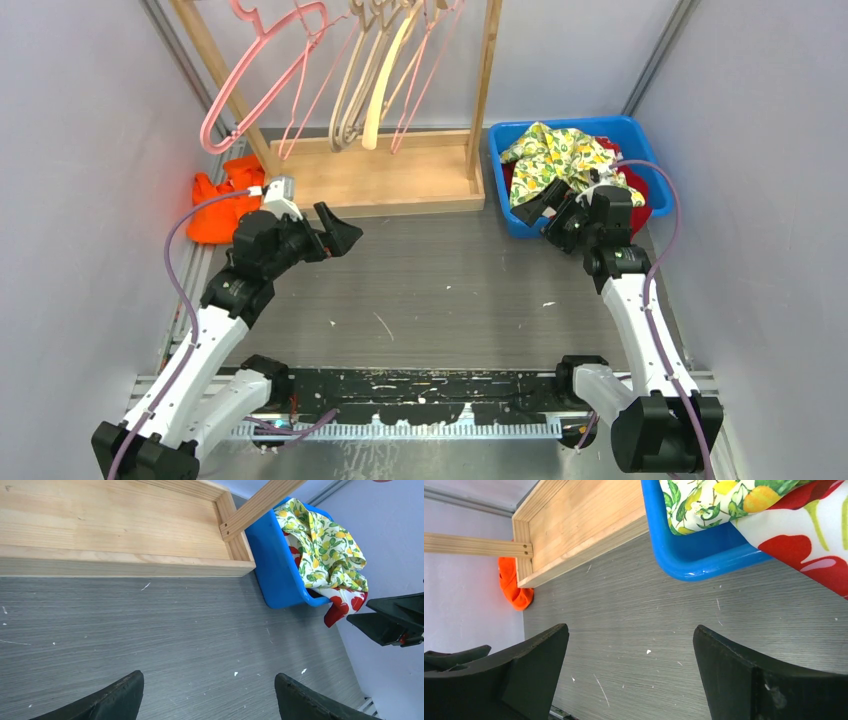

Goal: Place the skirt on the hanger

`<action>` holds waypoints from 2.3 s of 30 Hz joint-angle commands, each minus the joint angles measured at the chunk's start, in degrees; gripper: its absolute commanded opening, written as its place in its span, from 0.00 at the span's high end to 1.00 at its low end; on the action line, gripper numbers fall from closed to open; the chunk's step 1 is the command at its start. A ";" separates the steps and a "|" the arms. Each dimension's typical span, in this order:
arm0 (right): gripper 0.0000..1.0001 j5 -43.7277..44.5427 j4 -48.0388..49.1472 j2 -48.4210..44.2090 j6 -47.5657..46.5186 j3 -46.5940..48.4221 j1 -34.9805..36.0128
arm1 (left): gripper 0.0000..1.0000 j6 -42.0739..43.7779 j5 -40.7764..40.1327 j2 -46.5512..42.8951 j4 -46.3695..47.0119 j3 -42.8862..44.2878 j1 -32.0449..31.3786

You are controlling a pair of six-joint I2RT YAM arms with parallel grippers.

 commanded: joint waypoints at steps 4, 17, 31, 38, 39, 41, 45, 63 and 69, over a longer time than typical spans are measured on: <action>0.00 0.18 3.16 -1.43 1.19 0.59 -0.39 | 0.00 -3.20 1.08 -1.23 2.95 0.83 -0.14; 0.00 0.26 -0.02 -3.03 1.18 0.65 -0.36 | 0.00 -1.63 5.07 5.14 -1.05 6.39 -0.14; 0.01 11.34 -11.09 -6.31 0.04 13.27 -0.36 | 0.00 2.40 -3.65 19.43 -8.48 32.18 -1.84; 0.10 22.62 -16.89 -1.07 -2.88 24.60 -0.43 | 0.02 2.81 -6.65 22.69 -13.48 39.41 -3.31; 0.12 22.87 -16.71 0.17 -3.24 25.67 -0.43 | 0.02 2.71 -7.27 22.32 -13.96 38.60 -3.55; 0.15 23.37 -16.66 3.06 -3.84 27.67 -0.49 | 0.03 2.39 -8.16 21.26 -14.49 36.38 -3.87; 0.21 28.28 -18.05 9.97 -6.07 31.24 -0.53 | 0.04 2.39 -10.87 18.50 -16.11 30.89 -5.56; 0.25 34.05 -16.00 35.39 -3.22 44.39 -8.77 | 0.06 0.48 -13.88 13.29 -14.38 13.44 -13.39; 0.22 29.74 -14.79 38.72 -1.21 44.73 -8.74 | 0.06 0.60 -13.62 13.66 -13.90 12.33 -13.92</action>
